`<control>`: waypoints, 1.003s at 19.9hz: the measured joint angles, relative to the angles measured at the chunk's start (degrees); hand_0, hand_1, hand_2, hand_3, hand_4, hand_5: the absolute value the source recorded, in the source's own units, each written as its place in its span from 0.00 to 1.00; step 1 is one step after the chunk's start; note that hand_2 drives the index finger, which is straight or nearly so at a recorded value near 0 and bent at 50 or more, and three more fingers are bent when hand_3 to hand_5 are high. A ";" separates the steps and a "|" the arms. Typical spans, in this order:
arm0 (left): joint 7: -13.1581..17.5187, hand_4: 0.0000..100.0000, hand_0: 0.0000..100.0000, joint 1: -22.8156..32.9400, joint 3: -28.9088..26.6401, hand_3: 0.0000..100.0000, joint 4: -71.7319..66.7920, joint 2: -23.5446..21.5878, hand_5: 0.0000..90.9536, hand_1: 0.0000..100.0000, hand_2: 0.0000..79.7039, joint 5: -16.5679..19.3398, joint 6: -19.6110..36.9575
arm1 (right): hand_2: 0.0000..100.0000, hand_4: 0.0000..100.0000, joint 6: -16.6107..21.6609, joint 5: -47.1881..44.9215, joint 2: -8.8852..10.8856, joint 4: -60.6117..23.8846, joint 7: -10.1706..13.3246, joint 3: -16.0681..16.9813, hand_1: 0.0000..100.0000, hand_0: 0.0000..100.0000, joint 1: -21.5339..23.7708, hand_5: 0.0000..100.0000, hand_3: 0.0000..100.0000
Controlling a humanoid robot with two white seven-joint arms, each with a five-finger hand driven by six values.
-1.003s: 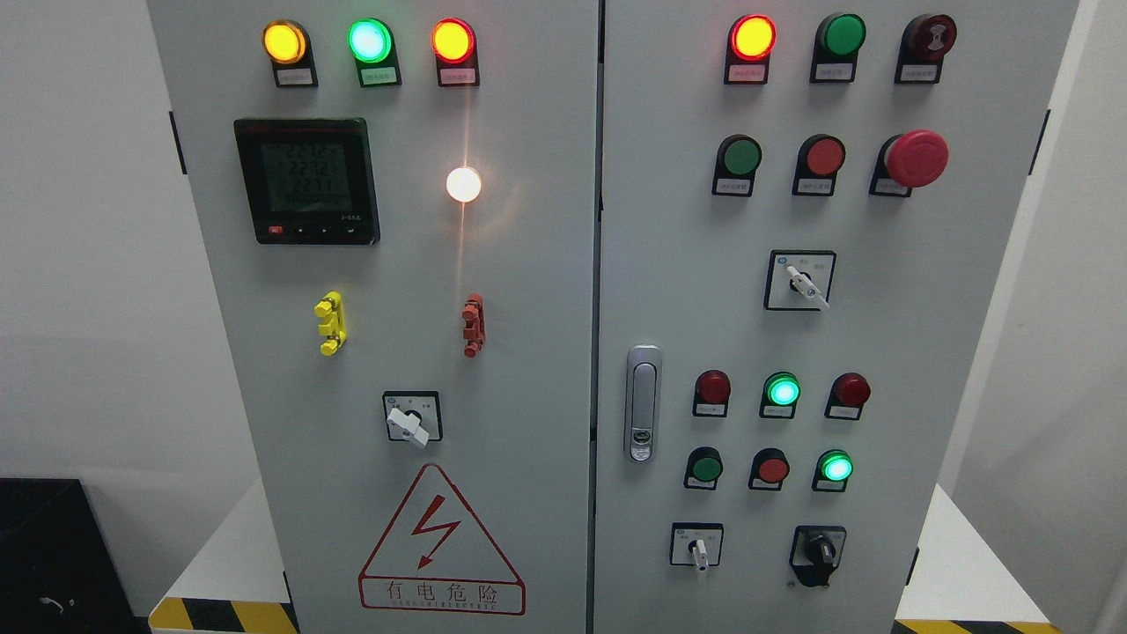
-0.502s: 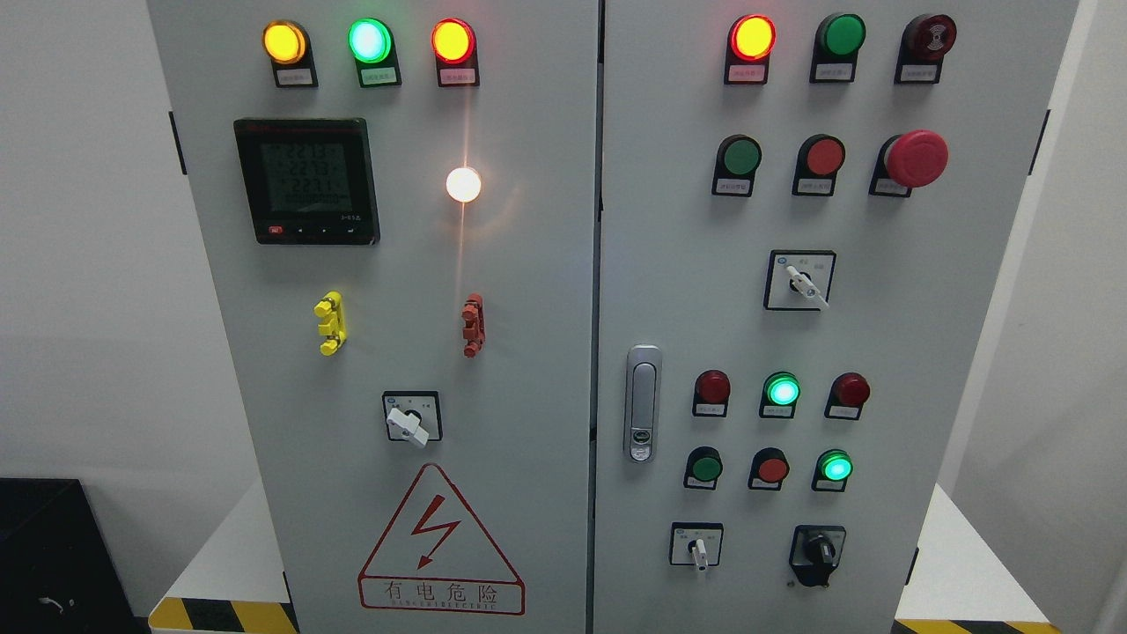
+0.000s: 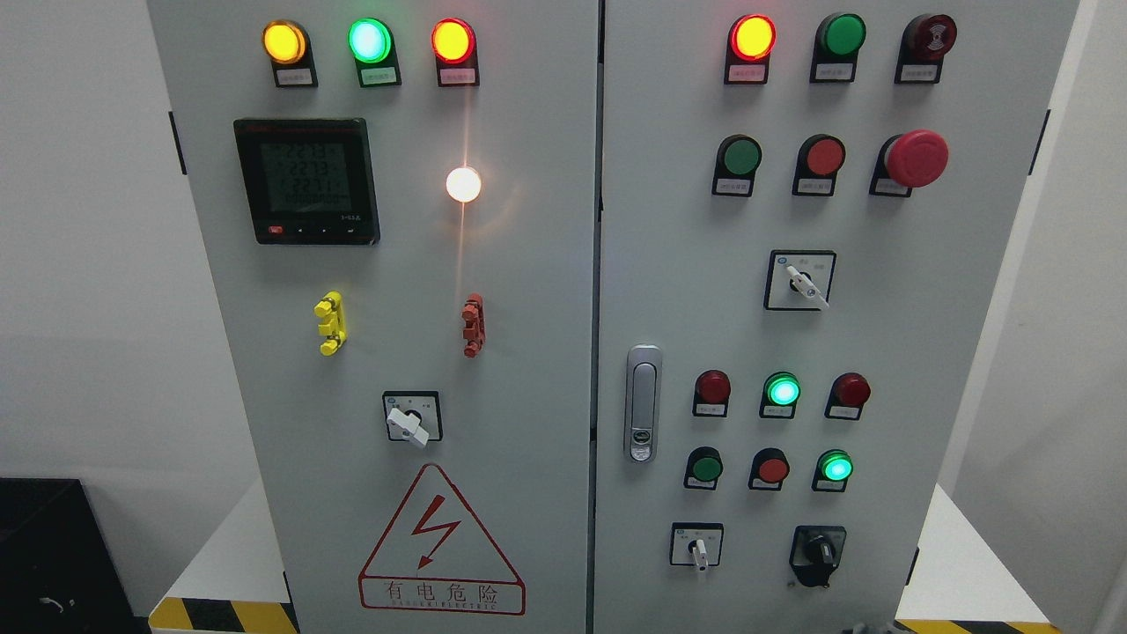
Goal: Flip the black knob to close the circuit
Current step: 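Raise the right hand up to the black rotary knob near the cabinet bottom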
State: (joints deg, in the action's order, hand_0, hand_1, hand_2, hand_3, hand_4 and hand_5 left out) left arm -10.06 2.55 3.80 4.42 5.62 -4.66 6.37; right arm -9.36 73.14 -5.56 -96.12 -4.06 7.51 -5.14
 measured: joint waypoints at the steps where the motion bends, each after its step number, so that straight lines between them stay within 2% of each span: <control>1: 0.00 0.00 0.12 0.00 0.00 0.00 0.00 0.00 0.00 0.56 0.00 0.00 0.00 | 0.92 1.00 -0.07 0.09 0.14 -0.02 -0.40 0.09 0.00 0.00 -0.26 0.99 1.00; 20: 0.08 0.00 0.12 0.00 0.00 0.00 0.01 0.00 0.00 0.56 0.00 0.00 0.00 | 0.92 1.00 -0.74 1.62 1.26 -0.46 -3.67 0.70 0.00 0.00 -5.72 0.99 1.00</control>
State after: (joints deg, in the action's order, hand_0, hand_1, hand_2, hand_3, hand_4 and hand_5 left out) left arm -9.98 2.55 3.80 4.43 5.62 -4.66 6.37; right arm -10.10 74.76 -4.30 -96.58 -7.74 8.20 -10.86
